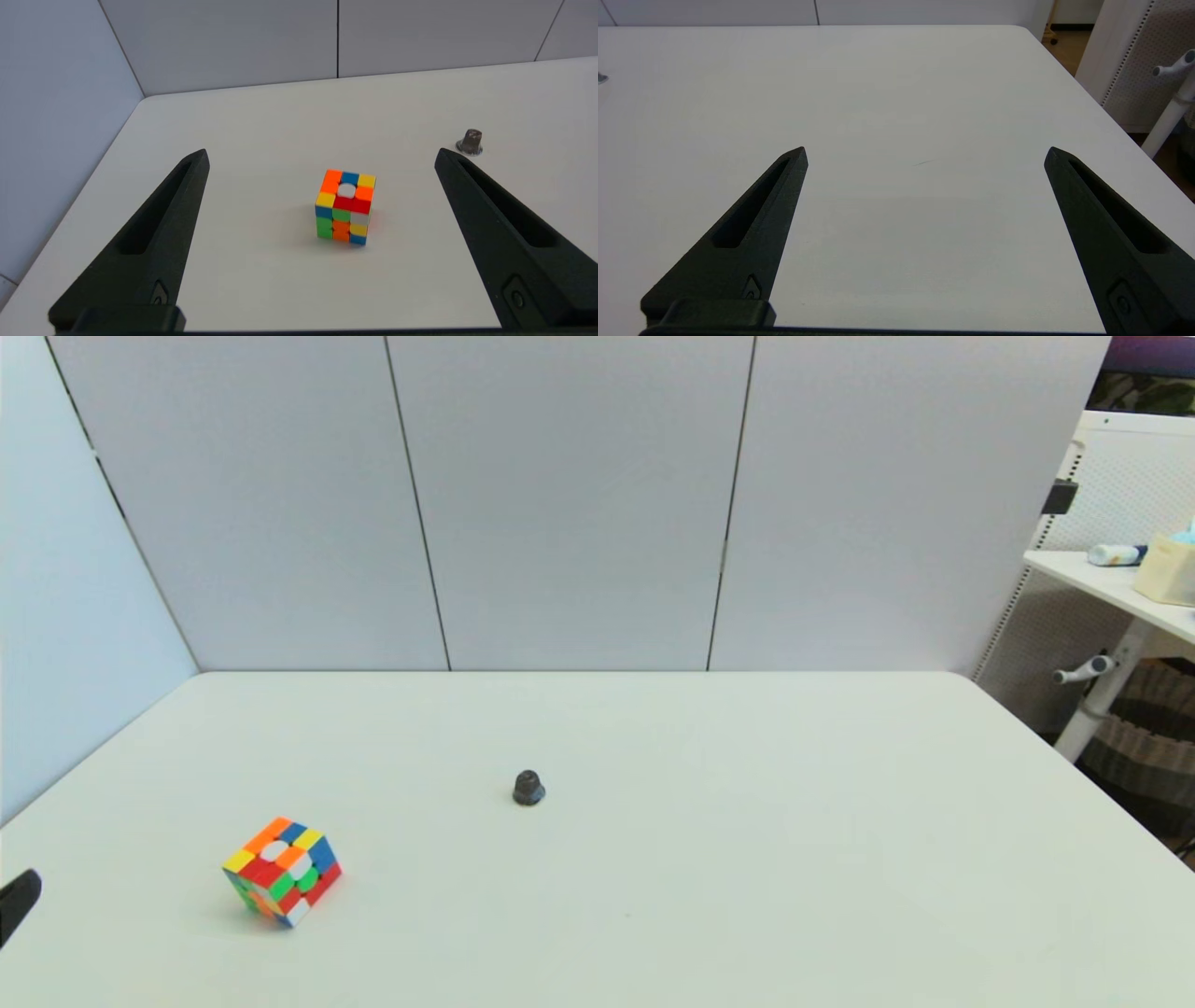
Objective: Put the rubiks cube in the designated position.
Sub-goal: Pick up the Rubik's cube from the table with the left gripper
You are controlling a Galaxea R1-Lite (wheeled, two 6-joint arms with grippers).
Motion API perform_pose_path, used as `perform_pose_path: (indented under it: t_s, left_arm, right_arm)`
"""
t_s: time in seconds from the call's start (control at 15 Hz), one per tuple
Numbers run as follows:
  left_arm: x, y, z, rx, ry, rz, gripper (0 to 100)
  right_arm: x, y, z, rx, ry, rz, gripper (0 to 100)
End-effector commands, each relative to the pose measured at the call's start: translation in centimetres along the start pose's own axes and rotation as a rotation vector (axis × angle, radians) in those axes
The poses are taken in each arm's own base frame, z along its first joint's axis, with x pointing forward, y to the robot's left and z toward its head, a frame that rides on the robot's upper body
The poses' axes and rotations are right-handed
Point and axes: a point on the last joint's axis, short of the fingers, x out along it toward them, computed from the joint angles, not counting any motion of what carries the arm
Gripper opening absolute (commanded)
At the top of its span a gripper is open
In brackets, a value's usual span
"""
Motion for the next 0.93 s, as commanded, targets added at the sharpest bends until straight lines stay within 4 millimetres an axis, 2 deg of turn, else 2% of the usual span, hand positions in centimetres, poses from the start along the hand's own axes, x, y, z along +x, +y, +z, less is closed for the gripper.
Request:
perform_pose_path:
  t_s: [0.07,0.27,0.53,0.67,0.93]
  left_arm:
    - [4.4,0.6,4.0,0.0,0.074,-0.01,100]
    - [7.3,0.9,6.2,0.01,0.1,-0.013,100]
    - [11.5,1.2,7.2,0.047,0.183,-0.028,100]
    - [12.7,1.3,7.4,0.053,0.231,-0.037,100]
    - [13.7,1.3,7.1,0.047,0.372,-0.057,100]
  right_arm:
    - [0.0,0.0,0.0,0.0,0.001,0.0,100]
    - [0.0,0.0,0.0,0.0,0.001,-0.001,100]
    - [0.0,0.0,0.0,0.0,0.001,0.0,100]
    - [0.0,0.0,0.0,0.0,0.001,0.0,100]
    - [0.0,0.0,0.0,0.0,0.001,0.0,100]
